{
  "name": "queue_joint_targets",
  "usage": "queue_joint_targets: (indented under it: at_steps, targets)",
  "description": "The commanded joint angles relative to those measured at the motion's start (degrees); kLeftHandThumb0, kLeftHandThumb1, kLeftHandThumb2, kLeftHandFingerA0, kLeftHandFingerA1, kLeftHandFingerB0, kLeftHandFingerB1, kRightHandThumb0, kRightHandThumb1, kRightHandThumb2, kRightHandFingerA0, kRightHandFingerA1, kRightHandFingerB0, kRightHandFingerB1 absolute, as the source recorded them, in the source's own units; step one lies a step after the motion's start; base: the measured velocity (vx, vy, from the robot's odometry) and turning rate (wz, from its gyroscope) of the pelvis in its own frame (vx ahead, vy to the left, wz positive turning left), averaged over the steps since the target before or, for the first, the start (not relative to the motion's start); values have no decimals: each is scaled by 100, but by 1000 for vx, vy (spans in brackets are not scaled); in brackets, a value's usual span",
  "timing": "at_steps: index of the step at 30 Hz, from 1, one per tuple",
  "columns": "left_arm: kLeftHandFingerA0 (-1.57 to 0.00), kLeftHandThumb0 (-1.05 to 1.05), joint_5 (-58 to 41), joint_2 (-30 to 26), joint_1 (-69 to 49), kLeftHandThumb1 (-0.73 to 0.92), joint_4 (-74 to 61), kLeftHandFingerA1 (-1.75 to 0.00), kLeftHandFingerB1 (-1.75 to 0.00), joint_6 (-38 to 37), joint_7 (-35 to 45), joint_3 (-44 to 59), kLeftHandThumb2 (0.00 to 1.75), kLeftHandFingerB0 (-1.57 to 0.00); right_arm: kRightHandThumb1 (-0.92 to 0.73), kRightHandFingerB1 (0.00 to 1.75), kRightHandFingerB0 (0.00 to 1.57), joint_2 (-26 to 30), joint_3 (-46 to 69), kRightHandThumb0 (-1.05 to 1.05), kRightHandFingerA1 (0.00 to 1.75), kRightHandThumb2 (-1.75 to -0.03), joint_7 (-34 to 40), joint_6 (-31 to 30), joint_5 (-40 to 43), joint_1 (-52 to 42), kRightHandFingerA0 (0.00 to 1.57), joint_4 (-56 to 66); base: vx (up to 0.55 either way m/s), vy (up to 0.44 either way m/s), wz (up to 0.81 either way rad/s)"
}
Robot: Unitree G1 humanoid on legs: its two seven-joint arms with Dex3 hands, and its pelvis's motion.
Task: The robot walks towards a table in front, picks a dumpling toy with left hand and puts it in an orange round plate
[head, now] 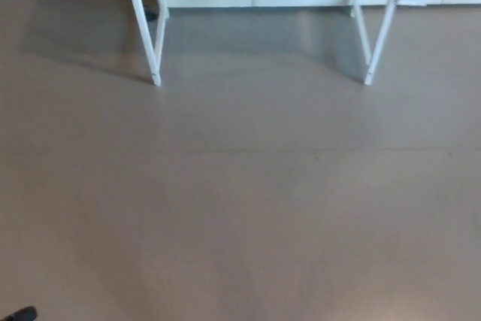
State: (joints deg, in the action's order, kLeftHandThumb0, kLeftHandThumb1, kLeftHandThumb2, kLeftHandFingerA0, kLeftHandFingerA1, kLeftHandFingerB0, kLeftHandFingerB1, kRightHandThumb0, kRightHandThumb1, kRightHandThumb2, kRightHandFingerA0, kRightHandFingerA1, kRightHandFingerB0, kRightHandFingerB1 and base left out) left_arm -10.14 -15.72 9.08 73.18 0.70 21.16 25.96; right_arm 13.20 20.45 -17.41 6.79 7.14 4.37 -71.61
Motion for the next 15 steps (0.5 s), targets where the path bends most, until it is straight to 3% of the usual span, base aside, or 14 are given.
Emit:
queue_joint_targets:
  at_steps: [1, 4, 5, 7, 8, 11, 12, 13, 15]
  targets:
    - [-33, 8, -53, -124, -49, 65, 37, -70, -54, -111, -112, -27, 58, -28, -49, 54, 25, 7, -93, -9, 82, -58, 132, 143, -9, -11, 51, -32, 310, -181, -1]
    - [-34, 9, -61, -128, -51, 65, 40, -71, -54, -116, -132, -30, 58, -28, -49, 55, 25, -6, -46, -9, 81, -58, 47, 111, 93, -1, 51, -35, 336, -108, -2]
    - [-34, 7, -50, -128, -58, 43, 37, -67, -59, -140, -133, -42, 92, -24, -48, 56, 25, -4, -61, -9, 87, -58, 53, 125, 81, 6, 54, -40, 366, -22, -15]
    - [-34, 7, -38, -128, -66, 43, 33, -67, -59, -167, -133, -58, 92, -24, -48, 56, 25, 0, -77, -9, 87, -58, 59, 141, 67, 12, 54, -47, 375, 91, -26]
    - [-34, 8, -23, -129, -78, 62, 31, -71, -55, -181, -148, -74, 58, -31, -46, 55, 26, 4, -111, -11, 90, -57, 96, 161, 28, 4, 59, -48, 367, 151, -14]
    - [-33, 8, 6, -132, -102, 62, 32, -71, -54, -226, -166, -118, 58, -31, -49, 55, 25, 5, -141, -9, 79, -57, 127, 157, 12, -3, 45, -48, 443, 212, -1]
    - [-36, 6, 20, -127, -133, 42, 32, -68, -60, -256, -183, -143, 91, -26, -49, 56, 26, -13, -84, -4, 78, -60, 112, 139, 88, -9, 44, -59, 538, 247, -58]
    - [-33, 7, 26, -125, -164, 44, 39, -67, -59, -278, -191, -159, 92, -24, -50, 56, 25, -15, -102, -6, 84, -59, 133, 161, 70, -25, 52, -69, 556, 299, -46]
    - [-33, 7, 25, -128, -188, 44, 48, -67, -59, -299, -191, -174, 92, -24, -50, 56, 25, -10, -150, -6, 84, -59, 161, 191, 14, -42, 52, -75, 474, 352, -11]
